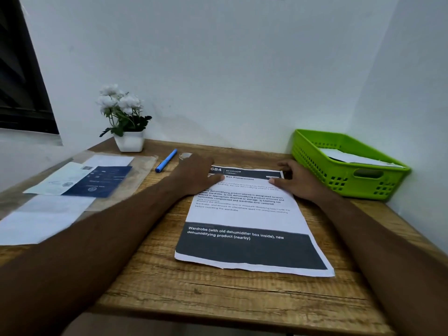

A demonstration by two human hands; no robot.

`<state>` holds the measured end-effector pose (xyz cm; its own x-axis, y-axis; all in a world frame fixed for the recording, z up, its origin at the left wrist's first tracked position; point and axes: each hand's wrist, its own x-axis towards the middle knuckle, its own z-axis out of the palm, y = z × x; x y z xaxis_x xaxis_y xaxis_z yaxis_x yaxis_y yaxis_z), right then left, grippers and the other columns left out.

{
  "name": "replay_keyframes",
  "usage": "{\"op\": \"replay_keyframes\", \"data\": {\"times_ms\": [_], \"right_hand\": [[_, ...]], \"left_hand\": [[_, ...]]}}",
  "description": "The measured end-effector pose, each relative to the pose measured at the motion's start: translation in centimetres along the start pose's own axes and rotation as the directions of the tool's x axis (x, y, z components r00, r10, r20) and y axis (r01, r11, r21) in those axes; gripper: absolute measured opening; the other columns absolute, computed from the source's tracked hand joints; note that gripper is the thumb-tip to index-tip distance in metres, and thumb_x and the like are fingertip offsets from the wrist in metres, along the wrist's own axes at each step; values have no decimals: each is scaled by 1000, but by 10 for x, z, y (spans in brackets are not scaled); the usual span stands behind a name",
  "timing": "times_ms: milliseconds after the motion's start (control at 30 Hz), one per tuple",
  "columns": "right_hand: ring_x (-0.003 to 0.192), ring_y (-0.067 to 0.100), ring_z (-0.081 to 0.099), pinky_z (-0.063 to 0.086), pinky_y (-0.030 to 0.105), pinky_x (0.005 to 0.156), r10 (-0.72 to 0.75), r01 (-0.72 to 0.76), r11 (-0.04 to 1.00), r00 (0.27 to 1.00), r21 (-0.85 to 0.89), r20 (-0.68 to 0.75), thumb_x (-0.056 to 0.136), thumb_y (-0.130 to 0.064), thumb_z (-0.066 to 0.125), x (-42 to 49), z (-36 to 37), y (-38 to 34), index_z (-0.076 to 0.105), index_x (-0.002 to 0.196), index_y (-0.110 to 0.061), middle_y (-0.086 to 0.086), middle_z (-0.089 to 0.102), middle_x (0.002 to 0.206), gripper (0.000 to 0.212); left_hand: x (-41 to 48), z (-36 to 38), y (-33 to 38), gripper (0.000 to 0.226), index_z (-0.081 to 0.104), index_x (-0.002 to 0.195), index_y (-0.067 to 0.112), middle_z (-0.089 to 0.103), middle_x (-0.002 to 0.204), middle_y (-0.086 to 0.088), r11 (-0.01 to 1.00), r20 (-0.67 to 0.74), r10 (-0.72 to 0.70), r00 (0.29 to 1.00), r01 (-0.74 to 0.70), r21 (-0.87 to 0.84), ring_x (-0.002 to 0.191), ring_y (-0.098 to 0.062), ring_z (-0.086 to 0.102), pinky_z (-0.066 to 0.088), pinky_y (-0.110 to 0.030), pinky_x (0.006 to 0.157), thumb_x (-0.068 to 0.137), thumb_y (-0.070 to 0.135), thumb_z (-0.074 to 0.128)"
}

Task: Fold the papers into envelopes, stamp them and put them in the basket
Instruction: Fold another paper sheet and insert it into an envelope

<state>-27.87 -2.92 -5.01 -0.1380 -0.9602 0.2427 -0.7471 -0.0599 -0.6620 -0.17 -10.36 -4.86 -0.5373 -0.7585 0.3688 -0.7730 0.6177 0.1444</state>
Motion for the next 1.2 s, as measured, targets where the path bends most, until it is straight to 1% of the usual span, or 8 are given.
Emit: {"op": "replay_keyframes", "data": {"times_ms": [133,233,367,567,767,967,1100,1200], "right_hand": [[101,15,59,44,24,81,2,0,995,1000,97,-26,77,-14,80,1,-1,0,43,137,-9,8,60,124,70],[95,5,60,46,13,74,-5,8,995,1000,104,-31,76,-15,81,-1,-2,-1,39,139,-12,3,59,119,76],[119,15,55,43,27,94,-2,1,998,1000,57,5,75,-37,81,-2,0,0,33,144,-13,-1,54,132,88],[110,12,55,39,23,87,-16,17,999,1000,48,-16,77,-32,81,-2,3,-3,34,143,-11,4,57,131,84],[100,11,52,35,17,76,-35,37,999,998,31,-58,76,-27,82,-4,3,-6,26,145,-9,6,56,120,91],[79,-3,52,37,15,63,-11,11,1000,998,4,-60,77,-28,81,-5,2,-6,24,144,-8,-15,55,89,91],[106,19,62,48,36,94,3,-2,1000,997,14,-79,71,-34,85,-2,4,-4,23,144,-12,0,64,110,98],[109,23,62,48,45,99,13,-11,1000,996,16,-93,68,-35,87,0,5,-2,22,144,-14,7,64,120,102]], "left_hand": [[3,3,-2,55,55,111,17,62,110,-7,1000,21,-15,1000,15,12,108,-25,54,47,-45,88,85,64,47],[4,4,-4,64,52,119,16,61,116,-8,1000,32,-15,999,14,19,112,-26,52,45,-47,91,83,69,43],[4,5,-5,66,49,123,18,59,121,-9,997,59,-41,997,38,65,117,-27,49,44,-49,93,84,70,40],[-1,1,3,83,28,144,18,48,140,-10,994,-10,-111,994,111,-22,128,-29,44,40,-49,101,81,66,55],[-4,-5,4,89,26,143,20,59,103,6,911,-95,-176,980,126,-394,98,-16,59,50,-41,87,73,35,79],[-5,-12,0,97,28,143,13,61,85,17,791,-18,-207,978,156,-592,82,-7,60,50,-35,89,65,7,85],[-7,-16,-8,114,16,148,15,73,90,2,691,61,-232,971,209,-692,82,-11,68,53,-32,80,60,1,86],[-10,-20,-8,110,19,148,13,72,85,-2,655,80,-238,968,221,-722,67,-5,66,49,-24,65,61,-5,84]]}}
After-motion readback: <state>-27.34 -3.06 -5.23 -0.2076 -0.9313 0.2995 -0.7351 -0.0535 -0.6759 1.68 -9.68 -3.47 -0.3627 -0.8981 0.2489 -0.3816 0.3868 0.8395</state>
